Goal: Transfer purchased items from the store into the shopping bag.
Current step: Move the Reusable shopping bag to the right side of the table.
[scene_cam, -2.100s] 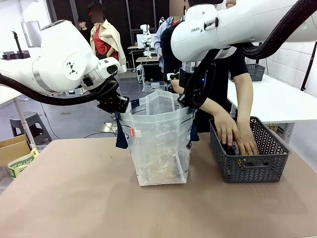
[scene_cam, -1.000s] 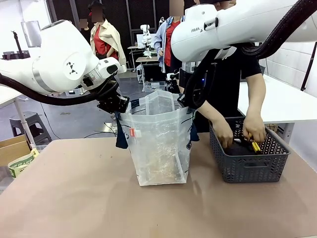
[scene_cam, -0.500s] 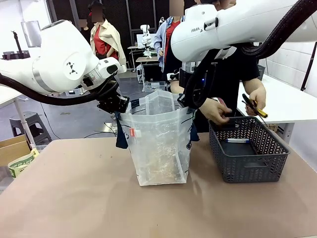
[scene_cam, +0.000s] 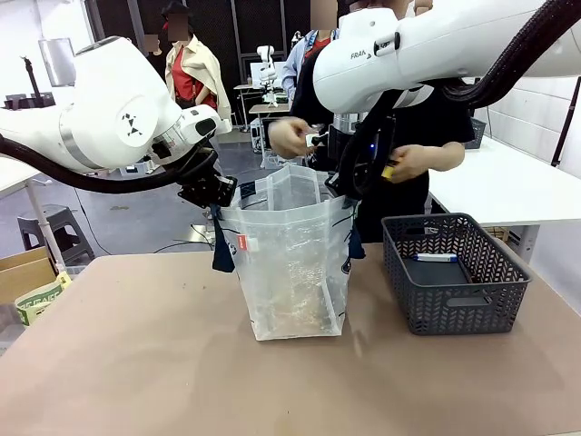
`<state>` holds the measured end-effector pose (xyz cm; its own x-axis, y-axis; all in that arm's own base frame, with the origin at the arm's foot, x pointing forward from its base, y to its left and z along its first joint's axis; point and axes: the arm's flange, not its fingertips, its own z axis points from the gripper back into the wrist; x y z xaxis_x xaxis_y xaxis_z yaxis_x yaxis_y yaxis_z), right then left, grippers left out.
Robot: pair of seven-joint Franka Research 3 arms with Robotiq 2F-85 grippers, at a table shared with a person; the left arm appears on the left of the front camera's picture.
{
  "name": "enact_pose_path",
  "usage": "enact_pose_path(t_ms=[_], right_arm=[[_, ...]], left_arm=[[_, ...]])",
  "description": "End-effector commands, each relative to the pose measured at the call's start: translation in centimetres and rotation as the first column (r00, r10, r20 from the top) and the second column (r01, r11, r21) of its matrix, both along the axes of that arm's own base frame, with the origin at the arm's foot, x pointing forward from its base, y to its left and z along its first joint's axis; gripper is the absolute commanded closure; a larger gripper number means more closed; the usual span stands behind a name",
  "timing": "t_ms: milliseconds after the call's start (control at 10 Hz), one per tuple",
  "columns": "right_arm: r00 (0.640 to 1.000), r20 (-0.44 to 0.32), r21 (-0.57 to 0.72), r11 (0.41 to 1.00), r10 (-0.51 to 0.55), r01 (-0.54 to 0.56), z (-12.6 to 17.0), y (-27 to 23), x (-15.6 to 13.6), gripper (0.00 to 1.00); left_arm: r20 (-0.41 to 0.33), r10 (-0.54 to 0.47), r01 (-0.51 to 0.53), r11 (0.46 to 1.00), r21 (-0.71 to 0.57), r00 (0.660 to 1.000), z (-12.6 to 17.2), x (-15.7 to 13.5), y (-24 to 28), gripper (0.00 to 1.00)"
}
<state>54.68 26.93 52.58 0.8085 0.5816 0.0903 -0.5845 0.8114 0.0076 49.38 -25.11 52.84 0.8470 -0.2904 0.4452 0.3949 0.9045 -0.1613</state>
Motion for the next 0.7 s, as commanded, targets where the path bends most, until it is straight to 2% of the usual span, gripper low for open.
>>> enact_pose_path(t_ms=[0, 600], right_arm=[[1.0, 0.002, 0.0, 1.0, -0.001, 0.001, 0.04, -0.08, -0.01, 1.0], [1.0, 0.002, 0.0, 1.0, -0.001, 0.001, 0.04, -0.08, -0.01, 1.0]], left_arm=[[0.002, 0.002, -0.002, 1.0, 0.0, 1.0, 0.08, -0.03, 0.16, 1.0], [0.002, 0.002, -0.002, 1.0, 0.0, 1.0, 0.08, -0.03, 0.16, 1.0]])
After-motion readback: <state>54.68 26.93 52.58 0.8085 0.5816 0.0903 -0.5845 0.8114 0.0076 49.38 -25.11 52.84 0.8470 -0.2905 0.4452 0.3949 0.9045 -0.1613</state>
